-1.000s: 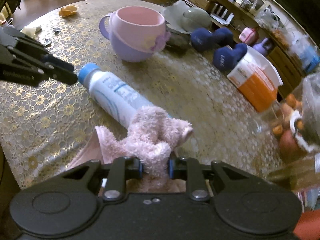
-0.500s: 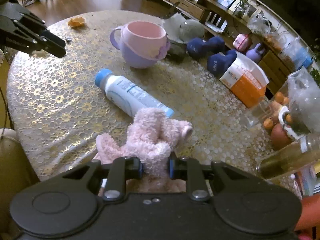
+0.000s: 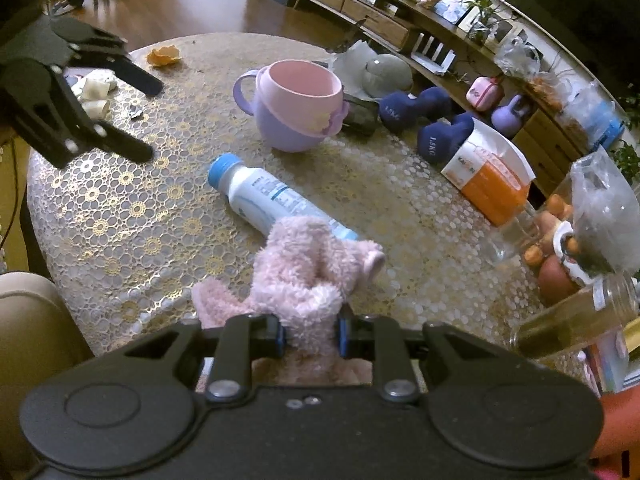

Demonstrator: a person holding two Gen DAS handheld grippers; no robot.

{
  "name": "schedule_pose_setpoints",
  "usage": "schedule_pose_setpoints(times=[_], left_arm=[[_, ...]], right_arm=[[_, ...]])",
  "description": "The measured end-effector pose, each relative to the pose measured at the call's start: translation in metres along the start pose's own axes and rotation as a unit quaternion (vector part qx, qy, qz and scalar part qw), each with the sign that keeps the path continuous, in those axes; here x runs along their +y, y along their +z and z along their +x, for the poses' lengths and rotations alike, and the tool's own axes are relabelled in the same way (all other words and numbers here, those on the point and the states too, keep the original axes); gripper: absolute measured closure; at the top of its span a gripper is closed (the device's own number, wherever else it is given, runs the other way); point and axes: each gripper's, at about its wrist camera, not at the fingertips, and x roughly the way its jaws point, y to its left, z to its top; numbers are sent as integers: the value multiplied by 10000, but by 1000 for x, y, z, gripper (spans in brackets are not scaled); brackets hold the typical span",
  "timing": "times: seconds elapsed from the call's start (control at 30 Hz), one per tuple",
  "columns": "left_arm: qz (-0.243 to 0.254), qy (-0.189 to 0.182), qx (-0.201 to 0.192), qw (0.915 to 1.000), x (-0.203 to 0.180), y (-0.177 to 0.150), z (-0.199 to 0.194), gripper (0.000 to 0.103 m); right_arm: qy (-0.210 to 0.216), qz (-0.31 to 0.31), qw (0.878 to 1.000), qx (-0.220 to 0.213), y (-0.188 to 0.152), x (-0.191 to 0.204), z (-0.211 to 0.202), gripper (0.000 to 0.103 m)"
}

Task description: Organize objects

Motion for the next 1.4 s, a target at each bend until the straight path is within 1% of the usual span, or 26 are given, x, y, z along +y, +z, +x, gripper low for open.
schedule_pose_setpoints(times=[0.07,0.1,0.2,0.33,0.43,0.57,0.63,0.7,0.73,0.83,0.93,1.03,1.07,1.1,1.13,1.17,1.23,1.27,1.33,1.4], left_arm=[[106,-88,5,9999,0,1,17,5],[164,-132,18,9998,1,1,25,3],[309,-282,85,9991,5,3,48,3],[561,-629,267,9961,11,3,74,3],[742,-750,324,9939,15,0,85,3],[958,-854,249,9914,18,-2,90,4],[973,-940,224,9905,19,-2,92,12],[998,-986,252,9898,17,-1,95,36],[1002,-1011,280,9894,17,-1,96,40],[1010,-964,272,9898,14,-2,95,41],[1067,-959,272,9893,6,-3,89,45],[1132,-834,357,9894,-8,-4,83,49],[1131,-842,360,9894,-12,-4,80,53],[1127,-876,358,9891,-16,-5,76,62],[1140,-960,387,9881,-22,-6,73,64],[1142,-939,390,9882,-27,-6,69,64],[1263,-720,418,9885,-41,-8,65,65],[1256,-676,410,9889,-45,-9,64,65],[1153,-694,389,9901,-52,-10,58,65],[1218,-703,312,9896,-60,-10,49,65]], right_arm=[[24,-44,10000,30,3,-1,4,81],[44,-49,10000,33,5,-2,6,81],[124,-47,9999,18,9,-4,11,81],[216,-2,9998,59,12,-8,19,81],[277,-5,9995,124,11,-10,27,81],[338,13,9993,165,11,-14,34,81],[372,2,9991,181,12,-15,37,81],[385,5,9991,182,12,-16,38,81],[395,17,9991,176,12,-16,38,81],[398,6,9991,129,13,-16,35,81],[403,21,9992,5,17,-16,30,82],[414,57,9991,-113,20,-13,25,82],[410,75,9990,-152,20,-12,23,82],[417,73,9989,-182,21,-9,21,82],[423,62,9989,-214,21,-7,18,82],[430,64,9987,-253,21,-4,15,82],[465,20,9984,-322,21,3,9,82],[472,-15,9982,-362,21,7,5,82],[490,-77,9979,-412,23,14,-1,82],[520,-157,9975,-446,24,22,-6,82]])
